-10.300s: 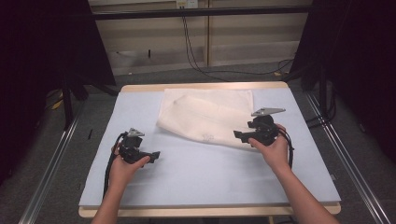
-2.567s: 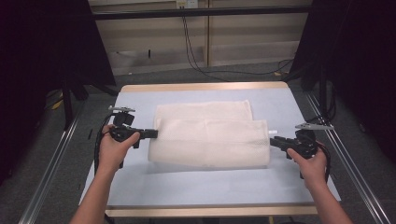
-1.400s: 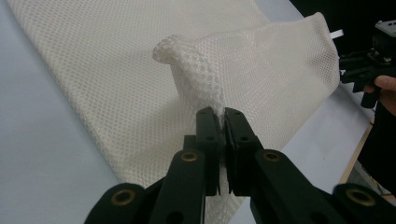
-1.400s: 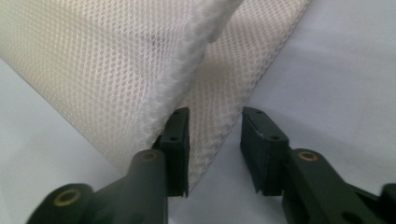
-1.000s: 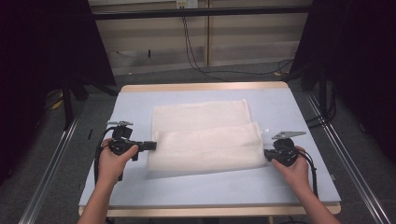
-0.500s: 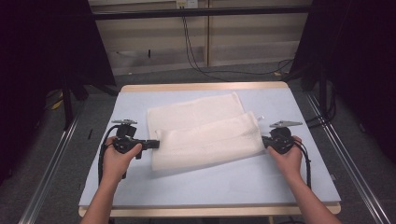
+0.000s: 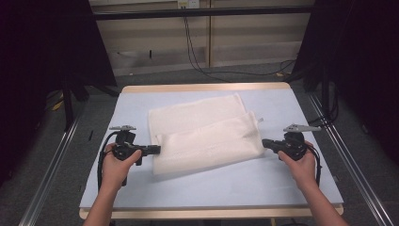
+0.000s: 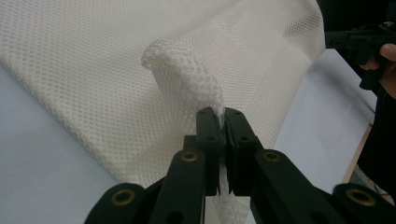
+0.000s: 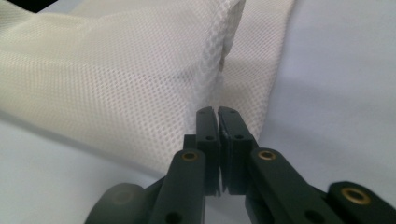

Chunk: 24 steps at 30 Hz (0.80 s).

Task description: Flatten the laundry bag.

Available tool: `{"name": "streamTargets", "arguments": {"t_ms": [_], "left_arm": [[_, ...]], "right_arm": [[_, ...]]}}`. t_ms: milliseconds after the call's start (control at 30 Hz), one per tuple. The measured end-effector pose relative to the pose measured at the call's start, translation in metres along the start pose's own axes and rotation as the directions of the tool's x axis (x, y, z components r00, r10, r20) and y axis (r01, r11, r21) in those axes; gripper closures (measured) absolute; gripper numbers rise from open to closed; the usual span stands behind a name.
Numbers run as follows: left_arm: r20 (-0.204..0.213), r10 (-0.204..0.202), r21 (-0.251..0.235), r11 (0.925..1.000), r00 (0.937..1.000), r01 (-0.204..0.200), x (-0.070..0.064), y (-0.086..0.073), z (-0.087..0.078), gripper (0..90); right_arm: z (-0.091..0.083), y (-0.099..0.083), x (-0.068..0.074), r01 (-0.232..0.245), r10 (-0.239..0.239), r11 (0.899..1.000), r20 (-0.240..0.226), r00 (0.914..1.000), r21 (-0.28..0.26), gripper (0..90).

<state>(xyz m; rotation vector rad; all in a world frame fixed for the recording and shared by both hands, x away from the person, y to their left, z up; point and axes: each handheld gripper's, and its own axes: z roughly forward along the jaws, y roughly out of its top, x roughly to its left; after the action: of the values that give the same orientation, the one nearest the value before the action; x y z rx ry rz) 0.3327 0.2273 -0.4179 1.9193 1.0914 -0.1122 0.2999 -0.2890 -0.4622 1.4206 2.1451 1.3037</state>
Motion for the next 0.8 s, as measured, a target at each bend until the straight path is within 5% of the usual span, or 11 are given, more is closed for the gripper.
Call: {"name": "streamTargets", "arguments": {"t_ms": [167,200,400,533,700,800], "left_arm": [[0.000,0.013,0.003,0.9999,0.9999,-0.013,-0.002,0.001,0.001,85.6],[0.000,0.018,0.007,0.9998,0.9998,-0.018,-0.003,0.001,0.002,85.6],[-0.003,0.009,0.009,0.9999,1.0000,-0.009,-0.003,0.001,0.003,85.7],[0.001,0.009,0.011,0.9999,1.0000,-0.009,-0.002,0.001,0.003,85.7],[0.001,0.010,0.007,0.9999,1.0000,-0.010,-0.001,0.001,0.003,85.8],[0.001,0.008,0.006,0.9999,1.0000,-0.008,-0.001,0.001,0.003,85.8]], "right_arm": [[-0.003,-0.005,0.006,0.039,-0.036,0.999,-0.087,0.9956,0.034,90.0],[-0.001,-0.009,0.012,0.084,-0.076,0.994,-0.102,0.9919,0.073,90.0],[0.003,-0.004,0.012,0.088,-0.088,0.995,0.001,0.9961,0.053,64.7],[0.004,0.010,0.008,0.039,-0.039,0.999,0.053,0.9978,0.008,49.9],[0.016,0.025,0.000,-0.026,0.026,1.000,0.099,0.9947,-0.001,50.5],[0.028,0.027,-0.004,-0.064,0.061,0.997,0.059,0.9964,0.036,55.7]]}}
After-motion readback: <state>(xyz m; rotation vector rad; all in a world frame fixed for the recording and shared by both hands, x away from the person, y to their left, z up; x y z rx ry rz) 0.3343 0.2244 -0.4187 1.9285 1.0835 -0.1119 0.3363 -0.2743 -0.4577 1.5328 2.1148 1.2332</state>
